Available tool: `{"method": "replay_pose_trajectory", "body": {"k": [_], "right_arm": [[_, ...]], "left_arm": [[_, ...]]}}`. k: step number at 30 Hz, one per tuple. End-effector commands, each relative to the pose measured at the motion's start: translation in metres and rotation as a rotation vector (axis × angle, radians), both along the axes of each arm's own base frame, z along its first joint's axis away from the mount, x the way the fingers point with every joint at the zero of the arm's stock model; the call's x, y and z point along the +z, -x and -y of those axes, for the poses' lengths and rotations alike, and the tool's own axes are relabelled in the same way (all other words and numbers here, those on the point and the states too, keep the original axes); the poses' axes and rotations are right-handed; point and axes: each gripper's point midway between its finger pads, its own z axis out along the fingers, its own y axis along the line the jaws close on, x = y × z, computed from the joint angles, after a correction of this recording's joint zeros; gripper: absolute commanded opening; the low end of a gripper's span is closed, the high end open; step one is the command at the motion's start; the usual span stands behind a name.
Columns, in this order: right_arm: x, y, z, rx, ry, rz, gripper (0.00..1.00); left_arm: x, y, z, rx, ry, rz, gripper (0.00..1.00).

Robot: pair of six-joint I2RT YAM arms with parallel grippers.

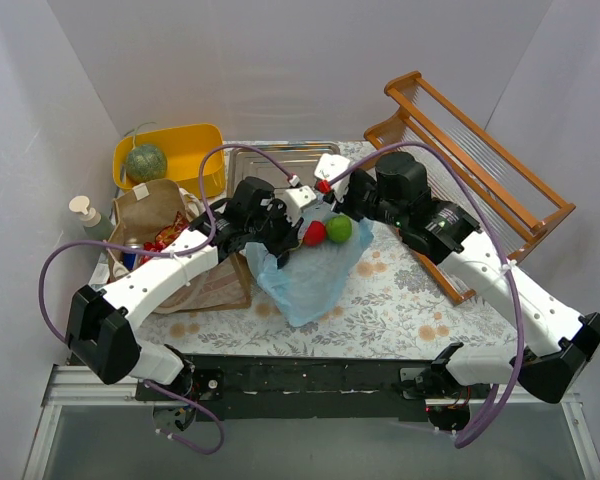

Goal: Untie the knot of the grocery bags and take out the mixed food

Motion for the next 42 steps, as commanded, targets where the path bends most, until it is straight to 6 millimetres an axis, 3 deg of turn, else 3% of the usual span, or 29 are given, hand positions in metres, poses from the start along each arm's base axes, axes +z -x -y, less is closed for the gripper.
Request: {"method": "replay_pose_trajectory", "body": {"k": [1, 2, 4, 5, 8, 9, 11, 12, 14, 16, 18, 19, 22, 27, 28, 30, 31, 33, 34, 37, 42], "right_arm": [[0.054, 0.013, -0.007, 0.098, -0.056, 0.107, 0.40], [0.074, 0.028, -0.012, 0.188, -0.082, 0.150, 0.46], [0.080, 0.051, -0.020, 0.307, -0.087, 0.151, 0.51], [0.072, 0.071, -0.026, 0.410, -0.069, 0.111, 0.51], [0.057, 0.101, -0.035, 0.536, -0.052, 0.065, 0.44], [0.033, 0.106, -0.037, 0.559, -0.021, 0.021, 0.38], [0.007, 0.120, -0.039, 0.608, 0.002, -0.034, 0.31], [-0.033, 0.125, -0.038, 0.606, 0.032, -0.134, 0.27], [-0.058, 0.125, -0.034, 0.561, 0.024, -0.181, 0.25], [-0.090, 0.119, -0.033, 0.514, 0.026, -0.202, 0.22], [-0.097, 0.106, -0.037, 0.454, 0.006, -0.176, 0.21], [-0.119, 0.092, -0.033, 0.337, 0.013, -0.226, 0.21], [-0.138, 0.061, -0.033, 0.155, -0.015, -0.231, 0.18], [-0.160, 0.035, -0.040, 0.048, -0.027, -0.224, 0.17], [-0.171, 0.029, -0.040, 0.019, -0.012, -0.226, 0.17], [-0.173, 0.020, -0.045, 0.005, -0.037, -0.194, 0.23], [-0.173, 0.017, -0.047, 0.002, -0.045, -0.186, 0.28], [-0.179, 0.010, -0.053, -0.019, -0.073, -0.187, 0.54], [-0.179, 0.007, -0.055, -0.030, -0.081, -0.189, 0.57], [-0.186, -0.001, -0.065, -0.031, -0.078, -0.198, 0.60], [-0.186, -0.030, -0.071, -0.113, -0.121, -0.219, 0.62]], "left_arm": [[0.024, -0.008, 0.007, 0.035, 0.055, 0.030, 0.00], [0.024, -0.009, 0.006, 0.038, 0.054, 0.028, 0.00], [0.025, -0.008, 0.004, 0.042, 0.055, 0.024, 0.00], [0.024, -0.007, 0.003, 0.045, 0.055, 0.017, 0.00], [0.022, -0.009, 0.000, 0.068, 0.060, -0.007, 0.00], [0.023, -0.010, -0.001, 0.076, 0.064, -0.012, 0.00], [0.023, -0.010, 0.002, 0.089, 0.080, -0.037, 0.00], [0.024, -0.010, 0.004, 0.089, 0.090, -0.049, 0.00], [0.026, -0.011, 0.010, 0.088, 0.101, -0.087, 0.00], [0.031, -0.013, 0.012, 0.094, 0.109, -0.091, 0.00], [0.033, -0.013, 0.008, 0.099, 0.104, -0.086, 0.00], [0.031, -0.012, 0.006, 0.102, 0.096, -0.087, 0.00], [0.030, -0.009, -0.009, 0.131, 0.079, -0.092, 0.00], [0.011, 0.003, -0.037, 0.184, 0.022, -0.110, 0.00], [0.013, 0.006, -0.041, 0.185, 0.016, -0.095, 0.00], [0.001, 0.010, -0.050, 0.193, -0.021, -0.100, 0.00], [-0.001, 0.009, -0.055, 0.196, -0.041, -0.081, 0.05], [-0.018, 0.006, -0.068, 0.216, -0.110, -0.047, 0.28], [-0.024, 0.007, -0.071, 0.197, -0.136, -0.034, 0.38], [-0.034, -0.013, -0.092, 0.299, -0.220, 0.054, 0.56], [-0.050, -0.022, -0.104, 0.348, -0.312, 0.032, 0.58]]}}
